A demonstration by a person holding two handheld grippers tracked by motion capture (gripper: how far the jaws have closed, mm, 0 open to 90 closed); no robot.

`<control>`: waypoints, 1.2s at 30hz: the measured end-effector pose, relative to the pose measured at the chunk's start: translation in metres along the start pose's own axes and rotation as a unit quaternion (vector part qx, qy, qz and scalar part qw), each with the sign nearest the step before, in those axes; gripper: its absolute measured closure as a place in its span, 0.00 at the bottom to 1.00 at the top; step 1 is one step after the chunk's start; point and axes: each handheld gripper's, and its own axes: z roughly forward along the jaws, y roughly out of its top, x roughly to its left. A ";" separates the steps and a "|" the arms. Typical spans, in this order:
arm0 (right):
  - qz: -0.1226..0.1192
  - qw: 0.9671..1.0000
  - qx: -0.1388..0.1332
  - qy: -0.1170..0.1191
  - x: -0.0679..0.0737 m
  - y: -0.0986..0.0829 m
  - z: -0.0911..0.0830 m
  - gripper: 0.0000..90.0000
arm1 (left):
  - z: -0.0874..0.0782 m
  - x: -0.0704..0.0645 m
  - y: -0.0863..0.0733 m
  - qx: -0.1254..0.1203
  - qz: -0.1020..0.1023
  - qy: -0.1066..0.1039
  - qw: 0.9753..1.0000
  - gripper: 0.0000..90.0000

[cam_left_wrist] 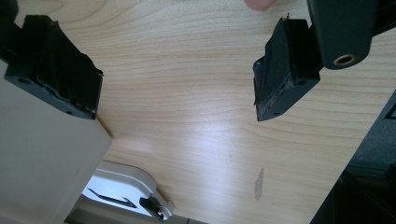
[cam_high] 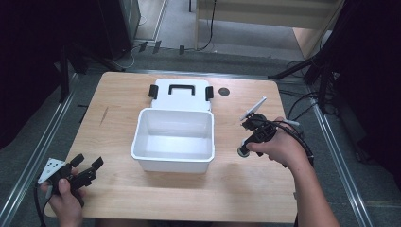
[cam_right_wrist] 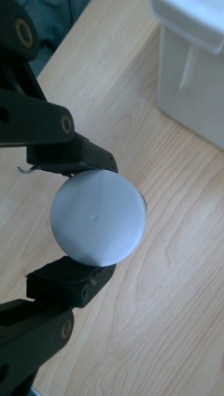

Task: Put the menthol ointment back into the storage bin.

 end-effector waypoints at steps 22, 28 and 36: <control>-0.020 1.000 -0.015 0.009 0.037 0.040 -0.046 0.57 | 0.000 0.000 0.000 -0.002 -0.004 -0.001 1.000 0.18; -0.037 0.999 -0.017 0.014 0.051 0.053 -0.052 0.57 | 0.000 0.000 0.000 -0.001 -0.004 -0.001 1.000 0.18; -0.054 0.998 -0.018 0.018 0.073 0.071 -0.055 0.57 | 0.000 0.001 0.000 -0.002 -0.005 -0.001 1.000 0.18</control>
